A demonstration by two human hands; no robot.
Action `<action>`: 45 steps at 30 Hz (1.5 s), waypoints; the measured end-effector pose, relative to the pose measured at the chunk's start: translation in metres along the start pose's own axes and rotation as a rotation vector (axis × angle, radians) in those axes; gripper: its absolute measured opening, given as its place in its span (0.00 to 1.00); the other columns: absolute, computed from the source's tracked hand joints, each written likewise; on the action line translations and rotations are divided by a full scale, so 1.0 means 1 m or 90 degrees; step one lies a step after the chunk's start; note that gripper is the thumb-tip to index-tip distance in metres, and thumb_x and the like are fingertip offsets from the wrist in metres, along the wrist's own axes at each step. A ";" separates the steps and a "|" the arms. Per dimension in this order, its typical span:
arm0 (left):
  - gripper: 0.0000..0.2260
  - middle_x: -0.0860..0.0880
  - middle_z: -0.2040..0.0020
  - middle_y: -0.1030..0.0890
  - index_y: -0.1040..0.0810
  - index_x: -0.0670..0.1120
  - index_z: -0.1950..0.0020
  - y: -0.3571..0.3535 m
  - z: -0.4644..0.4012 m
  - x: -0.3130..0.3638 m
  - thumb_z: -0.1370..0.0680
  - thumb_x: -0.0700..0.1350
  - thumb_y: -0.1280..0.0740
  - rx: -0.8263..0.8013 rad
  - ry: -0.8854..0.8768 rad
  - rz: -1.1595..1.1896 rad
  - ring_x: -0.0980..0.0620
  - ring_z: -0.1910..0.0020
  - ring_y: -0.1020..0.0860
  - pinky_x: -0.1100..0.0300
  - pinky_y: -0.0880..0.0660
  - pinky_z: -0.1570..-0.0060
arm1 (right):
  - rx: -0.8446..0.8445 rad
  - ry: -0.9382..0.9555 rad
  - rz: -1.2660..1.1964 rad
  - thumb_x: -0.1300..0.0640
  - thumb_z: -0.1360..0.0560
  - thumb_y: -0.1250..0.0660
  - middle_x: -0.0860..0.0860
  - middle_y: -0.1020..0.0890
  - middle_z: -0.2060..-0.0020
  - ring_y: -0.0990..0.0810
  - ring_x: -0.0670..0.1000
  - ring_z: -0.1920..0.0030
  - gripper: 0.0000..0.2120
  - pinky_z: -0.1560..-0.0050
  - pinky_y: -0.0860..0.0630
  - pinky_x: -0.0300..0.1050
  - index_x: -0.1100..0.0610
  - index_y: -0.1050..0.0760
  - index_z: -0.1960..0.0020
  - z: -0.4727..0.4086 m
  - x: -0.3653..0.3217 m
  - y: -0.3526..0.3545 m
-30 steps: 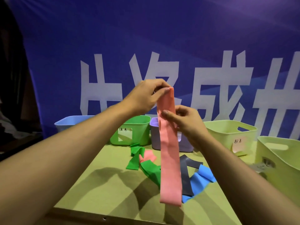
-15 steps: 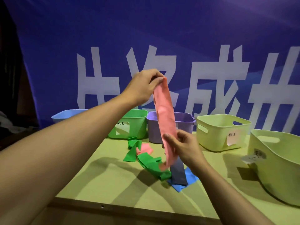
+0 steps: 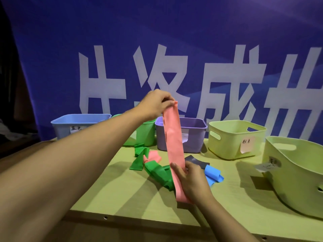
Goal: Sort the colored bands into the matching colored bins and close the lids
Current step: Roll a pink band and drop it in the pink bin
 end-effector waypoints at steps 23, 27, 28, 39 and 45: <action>0.09 0.58 0.50 0.17 0.15 0.49 0.40 -0.084 0.003 -0.038 0.18 0.46 0.31 -0.031 -0.079 0.130 0.60 0.49 0.20 0.70 0.27 0.50 | 0.042 0.110 -0.130 0.46 0.22 0.28 0.43 0.15 0.51 0.17 0.41 0.49 0.09 0.43 0.19 0.49 0.48 0.20 0.45 -0.067 0.017 0.029; 0.08 0.55 0.47 0.15 0.15 0.51 0.41 -0.090 -0.003 -0.046 0.19 0.47 0.30 -0.031 -0.074 0.149 0.58 0.47 0.19 0.64 0.23 0.46 | 0.069 0.181 -0.208 0.55 0.21 0.28 0.49 0.14 0.56 0.16 0.49 0.53 0.04 0.47 0.18 0.55 0.53 0.21 0.48 -0.093 0.010 0.027; 0.07 0.55 0.47 0.15 0.15 0.51 0.42 -0.091 -0.004 -0.047 0.19 0.47 0.29 -0.024 -0.071 0.154 0.59 0.48 0.19 0.64 0.22 0.46 | 0.076 0.187 -0.228 0.56 0.21 0.27 0.50 0.14 0.57 0.16 0.50 0.55 0.04 0.49 0.18 0.56 0.54 0.21 0.49 -0.097 0.008 0.025; 0.02 0.54 0.61 0.15 0.14 0.45 0.54 -0.123 0.006 -0.059 0.25 0.42 0.23 0.117 0.047 0.413 0.63 0.60 0.18 0.69 0.22 0.56 | 0.219 0.263 -0.232 0.55 0.24 0.24 0.46 0.18 0.49 0.18 0.45 0.48 0.12 0.46 0.22 0.39 0.50 0.23 0.43 -0.114 0.004 0.013; 0.02 0.53 0.56 0.13 0.14 0.48 0.51 -0.139 0.013 -0.073 0.21 0.44 0.27 0.172 0.057 0.503 0.58 0.55 0.16 0.66 0.23 0.53 | 0.216 0.238 -0.343 0.60 0.23 0.26 0.46 0.14 0.59 0.16 0.45 0.57 0.01 0.52 0.20 0.38 0.56 0.17 0.51 -0.117 0.009 0.007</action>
Point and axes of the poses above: each hand's wrist, its own z-axis away from the middle knuckle, its own y-axis out of the back of the hand, x = y × z, the point moved 2 cm from there along -z, towards the middle knuckle
